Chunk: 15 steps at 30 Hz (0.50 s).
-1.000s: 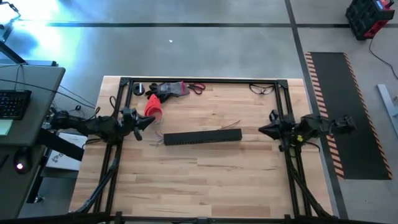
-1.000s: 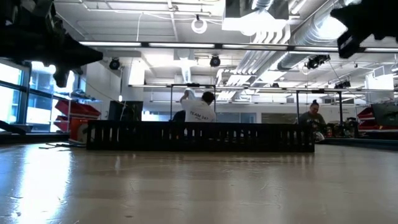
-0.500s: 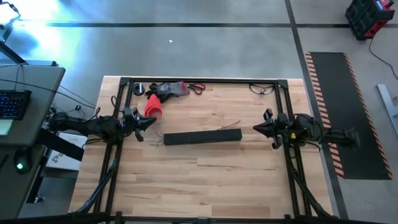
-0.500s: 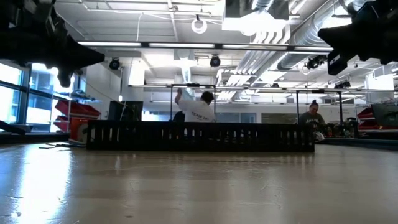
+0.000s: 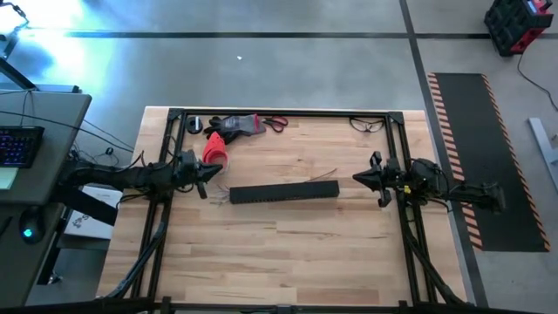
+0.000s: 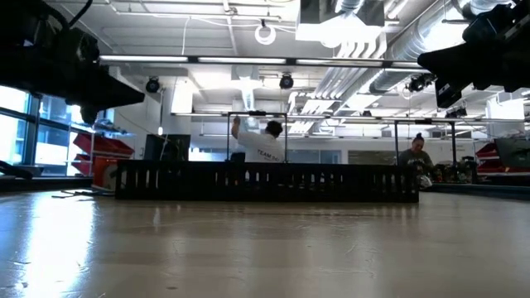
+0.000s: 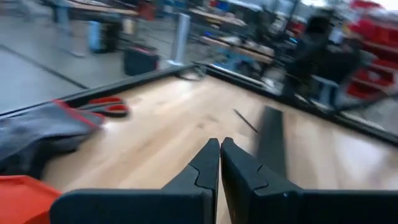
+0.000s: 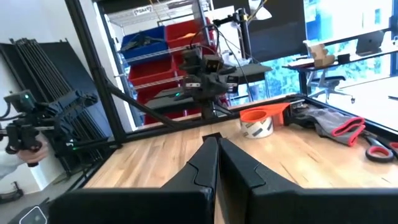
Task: Ziptie cables
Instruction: Return to Home Position
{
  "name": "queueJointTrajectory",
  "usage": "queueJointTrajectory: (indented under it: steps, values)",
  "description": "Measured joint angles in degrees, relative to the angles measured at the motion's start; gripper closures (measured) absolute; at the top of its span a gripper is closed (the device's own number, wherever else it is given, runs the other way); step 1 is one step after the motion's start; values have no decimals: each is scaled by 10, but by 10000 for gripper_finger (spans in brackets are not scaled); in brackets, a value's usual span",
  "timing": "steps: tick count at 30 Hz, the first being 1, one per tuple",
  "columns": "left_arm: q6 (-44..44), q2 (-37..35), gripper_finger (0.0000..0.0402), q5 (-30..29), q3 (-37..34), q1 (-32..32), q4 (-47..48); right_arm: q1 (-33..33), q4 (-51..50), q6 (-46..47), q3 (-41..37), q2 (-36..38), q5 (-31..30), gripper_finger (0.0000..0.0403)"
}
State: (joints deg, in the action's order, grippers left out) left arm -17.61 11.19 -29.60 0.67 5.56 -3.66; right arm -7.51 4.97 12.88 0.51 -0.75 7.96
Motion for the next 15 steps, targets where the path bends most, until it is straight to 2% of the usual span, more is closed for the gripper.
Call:
queueJointTrajectory:
  steps: [5,9,11,15]
  values:
    - [17,2,402,114,0,-14,-19,0,0,1,0,0,-2,403]
    - [15,5,402,227,0,-28,-127,0,0,1,0,0,-8,403]
    - [44,5,402,240,1,-30,-153,0,0,7,0,0,-15,403]
    - [73,5,402,267,0,-45,-98,0,-4,16,0,0,-17,403]
